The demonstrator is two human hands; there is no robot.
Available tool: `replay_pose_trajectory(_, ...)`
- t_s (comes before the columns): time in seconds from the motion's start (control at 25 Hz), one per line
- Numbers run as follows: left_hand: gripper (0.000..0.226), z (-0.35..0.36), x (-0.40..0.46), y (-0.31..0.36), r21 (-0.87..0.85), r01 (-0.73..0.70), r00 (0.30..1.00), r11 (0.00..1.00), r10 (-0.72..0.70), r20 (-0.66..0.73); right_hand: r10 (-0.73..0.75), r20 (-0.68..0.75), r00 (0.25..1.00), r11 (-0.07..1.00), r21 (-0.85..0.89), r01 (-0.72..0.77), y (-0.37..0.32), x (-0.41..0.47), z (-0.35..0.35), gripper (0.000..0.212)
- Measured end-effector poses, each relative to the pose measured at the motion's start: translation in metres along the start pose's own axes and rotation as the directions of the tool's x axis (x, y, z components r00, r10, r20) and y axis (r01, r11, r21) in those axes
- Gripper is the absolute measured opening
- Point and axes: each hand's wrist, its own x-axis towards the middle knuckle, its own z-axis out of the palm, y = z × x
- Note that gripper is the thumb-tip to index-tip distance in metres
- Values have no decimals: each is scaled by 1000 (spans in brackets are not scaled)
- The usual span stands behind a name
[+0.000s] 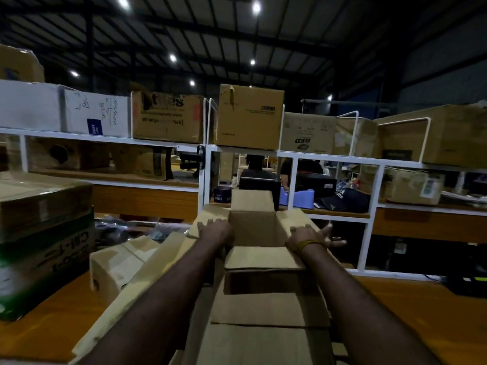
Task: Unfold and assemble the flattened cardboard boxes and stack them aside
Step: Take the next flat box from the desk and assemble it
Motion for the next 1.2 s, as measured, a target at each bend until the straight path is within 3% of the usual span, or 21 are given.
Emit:
replay_pose_trajectory(0.08, 49, 18, 7, -3, 23, -36, 999, 999, 35, 14, 56, -30, 998, 997, 46, -55, -2, -11, 15, 49)
replay_pose_trajectory(0.2, 45, 30, 9, 0, 76, -89, 989, 993, 97, -112, 85, -172, 981, 995, 57, -76, -4, -21, 26, 43)
replay_pose_trajectory(0.48, 30, 37, 4, -1, 60, -71, 982, 996, 80, -172, 93, -149, 984, 994, 64, -85, -1, -18, 32, 48)
replay_pose_trajectory(0.68, 25, 34, -8, 8, -41, -48, 973, 998, 37, -226, 16, -219, 976, 1000, 18, -12, 3, -37, 19, 51)
replay_pose_trajectory(0.8, 30, 33, -21, 28, -101, -74, 976, 992, 51, -210, -132, -313, 940, 991, -10, 136, 7, -48, 14, 50)
replay_pose_trajectory(1.04, 40, 37, -56, 61, -156, -128, 987, 979, 111, -113, -241, -157, 958, 930, 244, 274, 29, -60, 22, 51)
replay_pose_trajectory(1.2, 38, 47, -81, 74, -136, -173, 976, 975, 151, -157, -318, -139, 938, 908, 241, 343, 41, -69, 28, 47)
